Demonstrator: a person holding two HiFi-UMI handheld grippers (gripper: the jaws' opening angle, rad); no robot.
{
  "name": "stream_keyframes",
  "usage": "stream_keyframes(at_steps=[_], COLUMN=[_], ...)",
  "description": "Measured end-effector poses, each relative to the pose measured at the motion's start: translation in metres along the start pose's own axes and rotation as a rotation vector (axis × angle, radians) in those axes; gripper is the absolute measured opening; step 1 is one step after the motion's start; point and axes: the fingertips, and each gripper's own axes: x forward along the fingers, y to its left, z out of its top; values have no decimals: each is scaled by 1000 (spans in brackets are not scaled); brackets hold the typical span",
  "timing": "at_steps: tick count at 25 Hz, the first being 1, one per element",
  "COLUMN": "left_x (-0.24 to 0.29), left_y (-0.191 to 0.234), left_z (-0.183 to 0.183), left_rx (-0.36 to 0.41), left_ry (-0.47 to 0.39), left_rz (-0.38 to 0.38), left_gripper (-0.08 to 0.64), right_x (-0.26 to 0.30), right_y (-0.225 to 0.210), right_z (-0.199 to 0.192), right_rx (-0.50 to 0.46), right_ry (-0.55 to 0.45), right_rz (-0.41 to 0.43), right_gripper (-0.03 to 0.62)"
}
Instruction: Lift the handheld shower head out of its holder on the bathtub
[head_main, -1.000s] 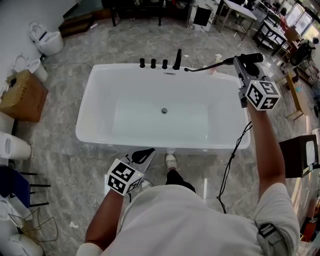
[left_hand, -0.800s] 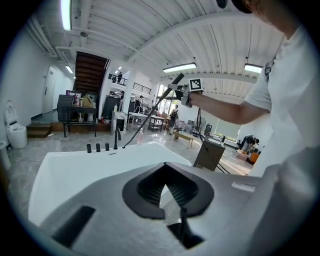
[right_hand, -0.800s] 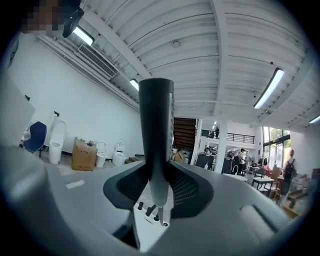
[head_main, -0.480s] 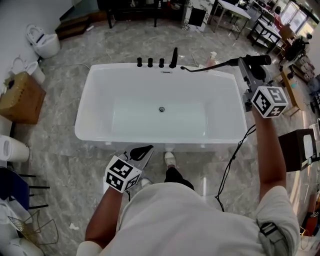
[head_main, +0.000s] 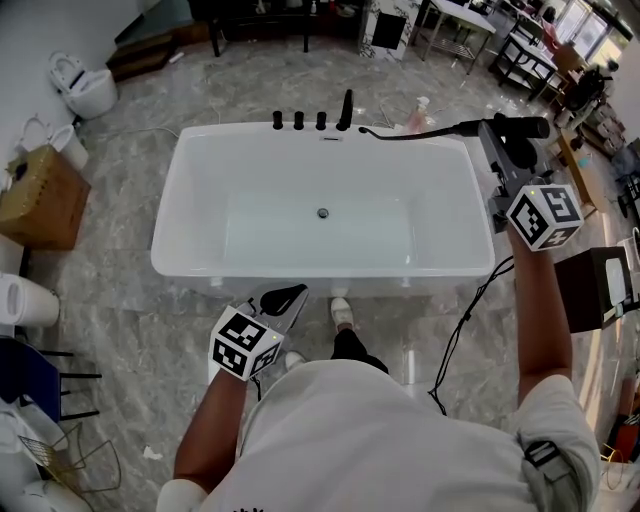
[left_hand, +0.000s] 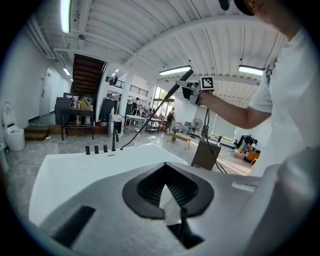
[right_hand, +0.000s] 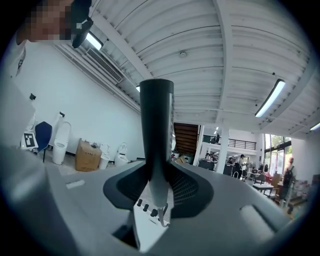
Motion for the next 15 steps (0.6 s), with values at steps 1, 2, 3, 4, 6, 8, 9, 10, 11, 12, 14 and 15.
stream_keyframes(at_steps=[1,2,3,4,6,8,9,10,11,12,14,15], left_x=[-1,-1,-2,-3,-5,-7,-8,-9,-10,-11,-12,-12], left_y=[-1,-1,-1,-2,-2,-2,-2,-2,-1,-1,-1,-2], left_z=[0,0,0,-1,-2,-4,-4,-4,-5,-5,-6,-7], left_rx=[-1,-2,-2,-3,-4,-5,-7,-8,-8,-9,-9,-9], left_ry=[-1,-1,-1,-1,-1,-1,-1,0,-1,-1,-4,-4], left_rz=[-1,-2,-3,-4,-3,0,1,2,3,4,6,6], left_gripper=[8,8,8,8,8,8,8,8,8,8,8,8], right_x=[-2,-5,-7,-8,-11,-14,-15,-16,-17,-18,-20,-21], right_y=[2,3,4,5,9,12,13,15,17,19,23,24], right_z=[1,2,2,1,-3,-8,-10,-13,-15,-17,-20,-21], right_rx=[1,5,9,13,22,35,41,46,50,52,55,55], right_ry=[-2,-3,-2,0,7,13,16,20,23,26,31,32], right_rz=[-2,-5,-8,-11,-15,-16,-17,-17,-17,-17,-16,-15], right_gripper=[146,146,146,146,146,146,146,146,146,146,146,146])
